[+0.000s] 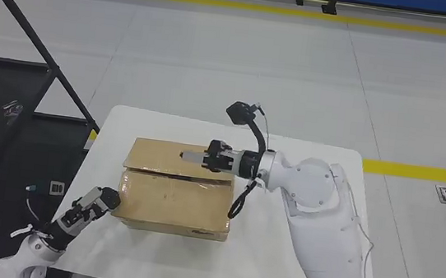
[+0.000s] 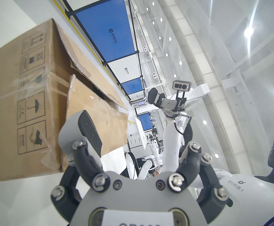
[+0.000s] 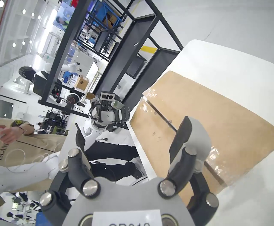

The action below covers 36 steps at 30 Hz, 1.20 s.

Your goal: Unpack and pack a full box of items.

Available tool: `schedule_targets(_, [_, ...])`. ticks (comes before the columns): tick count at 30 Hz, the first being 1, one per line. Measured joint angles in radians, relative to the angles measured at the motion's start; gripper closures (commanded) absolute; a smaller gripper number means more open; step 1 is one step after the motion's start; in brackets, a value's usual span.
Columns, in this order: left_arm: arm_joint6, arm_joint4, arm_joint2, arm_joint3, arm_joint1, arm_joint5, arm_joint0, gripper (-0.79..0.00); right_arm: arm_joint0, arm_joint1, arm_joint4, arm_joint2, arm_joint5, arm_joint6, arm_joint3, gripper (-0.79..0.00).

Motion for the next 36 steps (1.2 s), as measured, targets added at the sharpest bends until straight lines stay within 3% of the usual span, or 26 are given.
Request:
schedule_targets(5, [0.013, 0.003, 0.003, -0.006, -0.001, -0.001, 0.002, -0.785, 0.139, 0.004, 0.045, 0.020, 0.000, -0.033, 0.179, -0.785])
schedule_targets(16, [0.053, -0.008, 0.012, 0.022, -0.006, 0.008, 0.003, -0.785, 0.128, 0.006, -0.031, -0.004, 0.013, -0.065, 0.183, -0.785])
schedule_targets(19, [0.069, 0.017, 0.015, 0.031, -0.007, 0.024, -0.007, -0.785, 0.187, 0.009, -0.139, -0.050, -0.002, -0.050, 0.270, -0.785])
schedule_targets(23, [0.118, 0.060, 0.019, 0.054, -0.009, 0.035, -0.002, -0.785, 0.319, 0.014, -0.135, -0.056, -0.051, 0.029, 0.493, -0.785])
schedule_targets(31, [-0.032, 0.084, 0.011, 0.195, -0.002, -0.134, 0.014, -0.785, 0.483, 0.010, -0.003, -0.076, -0.219, 0.256, 0.797, -0.785])
schedule_targets(36, [-0.095, -0.032, 0.009, 0.283, -0.001, -0.213, 0.000, -0.785, 0.529, 0.000, 0.031, -0.104, -0.266, 0.260, 0.890, -0.785])
